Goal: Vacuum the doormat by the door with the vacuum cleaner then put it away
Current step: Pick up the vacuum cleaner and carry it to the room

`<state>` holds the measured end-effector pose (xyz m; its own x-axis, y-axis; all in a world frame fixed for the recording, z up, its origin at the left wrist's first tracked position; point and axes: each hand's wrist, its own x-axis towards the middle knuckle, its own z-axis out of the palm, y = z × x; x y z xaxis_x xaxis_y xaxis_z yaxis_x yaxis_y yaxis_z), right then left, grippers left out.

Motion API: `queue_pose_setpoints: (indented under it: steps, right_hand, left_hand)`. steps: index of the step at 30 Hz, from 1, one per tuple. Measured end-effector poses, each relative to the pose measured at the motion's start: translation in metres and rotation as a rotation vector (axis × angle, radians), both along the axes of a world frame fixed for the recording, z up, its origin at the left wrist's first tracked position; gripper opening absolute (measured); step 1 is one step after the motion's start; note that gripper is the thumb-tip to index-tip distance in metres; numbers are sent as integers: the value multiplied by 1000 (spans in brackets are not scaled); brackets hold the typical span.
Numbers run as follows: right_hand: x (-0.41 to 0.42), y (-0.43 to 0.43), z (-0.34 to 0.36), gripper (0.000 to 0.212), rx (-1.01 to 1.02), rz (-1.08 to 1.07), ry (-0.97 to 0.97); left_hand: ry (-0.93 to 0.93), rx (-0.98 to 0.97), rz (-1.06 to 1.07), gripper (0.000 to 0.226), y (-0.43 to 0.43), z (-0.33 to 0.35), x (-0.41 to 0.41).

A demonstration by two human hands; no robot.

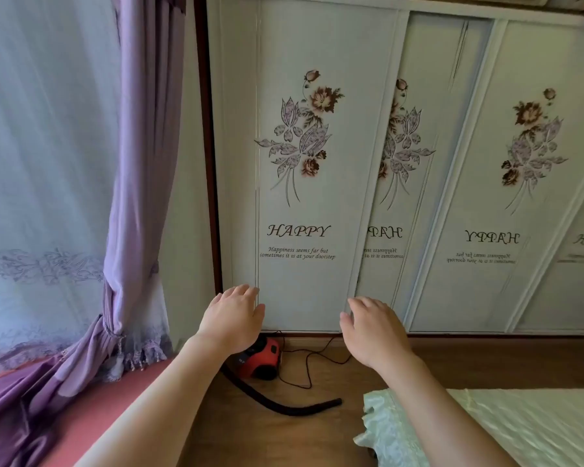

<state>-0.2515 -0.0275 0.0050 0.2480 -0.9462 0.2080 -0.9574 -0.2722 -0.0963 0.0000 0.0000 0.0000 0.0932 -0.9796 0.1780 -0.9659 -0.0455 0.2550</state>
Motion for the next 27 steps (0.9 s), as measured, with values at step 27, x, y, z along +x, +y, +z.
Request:
queue_pose_setpoints:
  steps: [27]
  right_hand:
    - [-76,-228,-1,46,31,116,-35]
  left_hand:
    - [-12,48,121,50,-188,-4,-83]
